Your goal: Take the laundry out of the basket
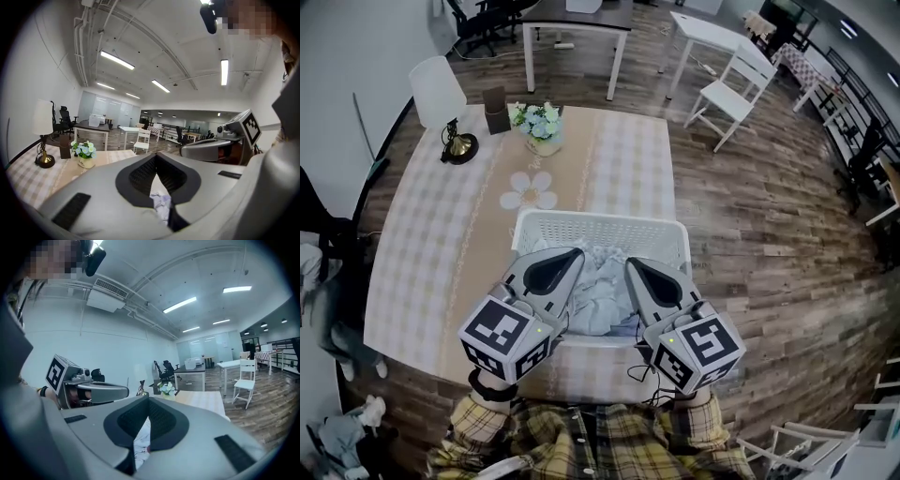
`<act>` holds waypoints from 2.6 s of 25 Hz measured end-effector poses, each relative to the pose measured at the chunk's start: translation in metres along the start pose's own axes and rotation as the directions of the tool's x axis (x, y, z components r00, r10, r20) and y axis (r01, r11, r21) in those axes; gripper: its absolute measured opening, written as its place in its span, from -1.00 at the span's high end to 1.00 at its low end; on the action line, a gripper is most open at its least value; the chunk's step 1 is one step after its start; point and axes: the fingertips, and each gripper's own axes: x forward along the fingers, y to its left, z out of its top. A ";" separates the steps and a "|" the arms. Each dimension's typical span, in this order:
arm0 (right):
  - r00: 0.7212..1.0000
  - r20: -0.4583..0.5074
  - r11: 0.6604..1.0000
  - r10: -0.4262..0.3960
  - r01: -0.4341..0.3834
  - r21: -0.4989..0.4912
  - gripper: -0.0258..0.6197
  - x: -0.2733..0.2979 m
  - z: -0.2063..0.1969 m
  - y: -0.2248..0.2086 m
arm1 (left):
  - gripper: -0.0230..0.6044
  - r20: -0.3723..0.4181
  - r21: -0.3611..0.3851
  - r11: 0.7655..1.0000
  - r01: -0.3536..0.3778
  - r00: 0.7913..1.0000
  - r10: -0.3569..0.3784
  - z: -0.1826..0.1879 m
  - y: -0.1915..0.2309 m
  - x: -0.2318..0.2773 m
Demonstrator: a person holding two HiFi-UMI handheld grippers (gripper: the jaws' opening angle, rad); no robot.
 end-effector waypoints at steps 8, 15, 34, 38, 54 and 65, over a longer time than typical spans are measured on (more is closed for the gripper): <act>0.991 -0.131 1.000 0.018 -0.015 0.020 0.85 0.020 -0.027 -0.017 | 0.87 -0.063 -0.048 0.999 -0.013 0.998 0.010 -0.022 0.023 0.024; 0.963 -0.254 0.996 0.093 -0.090 0.025 0.77 0.034 -0.054 -0.025 | 0.58 -0.120 -0.111 0.993 -0.047 0.992 0.033 -0.046 0.040 0.044; 0.722 -0.651 0.916 0.234 -0.389 -0.101 -0.20 0.061 -0.164 0.007 | -0.32 -0.453 -0.183 0.968 -0.174 0.888 0.074 -0.157 0.067 0.080; 0.678 -0.699 0.901 0.229 -0.419 -0.110 -0.33 0.067 -0.182 0.010 | -0.46 -0.502 -0.197 0.961 -0.193 0.862 0.070 -0.176 0.070 0.083; 0.546 -0.832 0.831 0.102 -0.507 -0.230 -0.37 0.076 -0.255 0.002 | -0.56 -0.675 -0.272 0.922 -0.276 0.737 0.021 -0.248 0.070 0.081; 0.589 -0.800 0.803 0.114 -0.529 -0.275 0.40 0.081 -0.242 0.004 | 0.60 -0.694 -0.260 0.926 -0.274 0.720 0.018 -0.237 0.068 0.076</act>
